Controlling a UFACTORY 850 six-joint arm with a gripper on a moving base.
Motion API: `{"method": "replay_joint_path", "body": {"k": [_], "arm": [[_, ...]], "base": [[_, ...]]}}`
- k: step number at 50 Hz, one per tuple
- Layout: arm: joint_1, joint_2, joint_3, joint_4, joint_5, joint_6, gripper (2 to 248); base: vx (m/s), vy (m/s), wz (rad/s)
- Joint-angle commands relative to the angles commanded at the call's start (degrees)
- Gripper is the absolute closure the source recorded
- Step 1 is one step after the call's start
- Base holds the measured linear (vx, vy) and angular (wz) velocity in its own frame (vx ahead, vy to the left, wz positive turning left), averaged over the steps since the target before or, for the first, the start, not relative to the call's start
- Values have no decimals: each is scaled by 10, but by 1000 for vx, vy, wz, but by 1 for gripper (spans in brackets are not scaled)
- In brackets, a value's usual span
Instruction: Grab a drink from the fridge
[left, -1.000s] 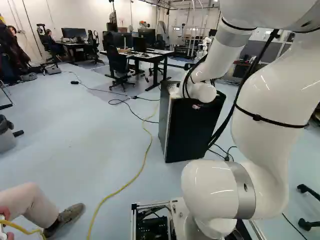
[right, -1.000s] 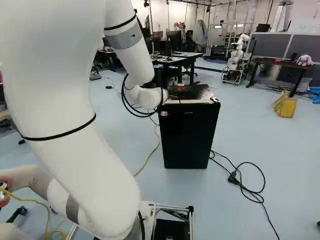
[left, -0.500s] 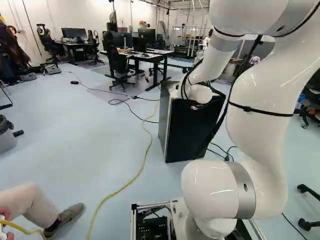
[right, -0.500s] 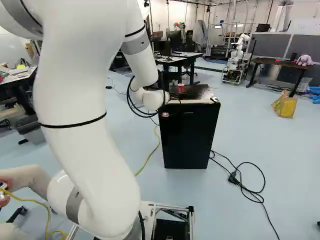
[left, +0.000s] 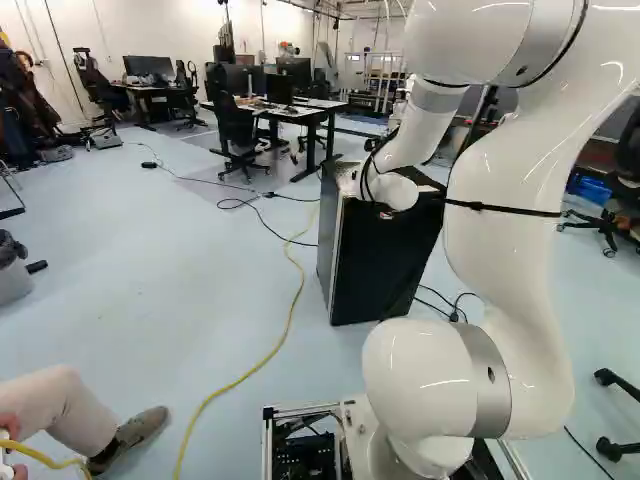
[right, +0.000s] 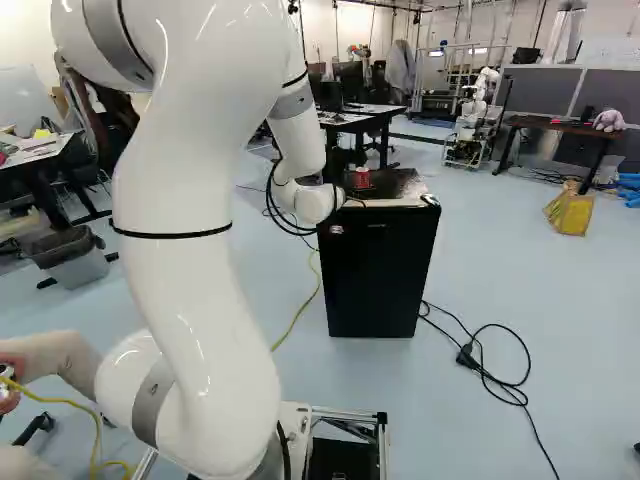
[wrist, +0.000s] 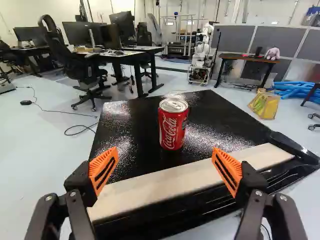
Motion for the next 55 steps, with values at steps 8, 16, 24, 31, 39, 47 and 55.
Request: {"method": "replay_joint_path", "body": {"k": [8,16,24,31,39,47,55], "arm": [[-3,-23,-18,0,13,0,3],[-5,-47,-36,0,26,0,3],[-8,-67,-55,0,40,0,3],[-10,-81,-71,0,48,0,3],[-12,-95,-89,0,51,0,3],[-12,-107,-105,0,51,0,3],[-12,-110,-110,0,51,0,3]], "base": [[0,0,0],[0,0,0],[0,0,0],[0,0,0],[0,0,0],[0,0,0],[0,0,0]]}}
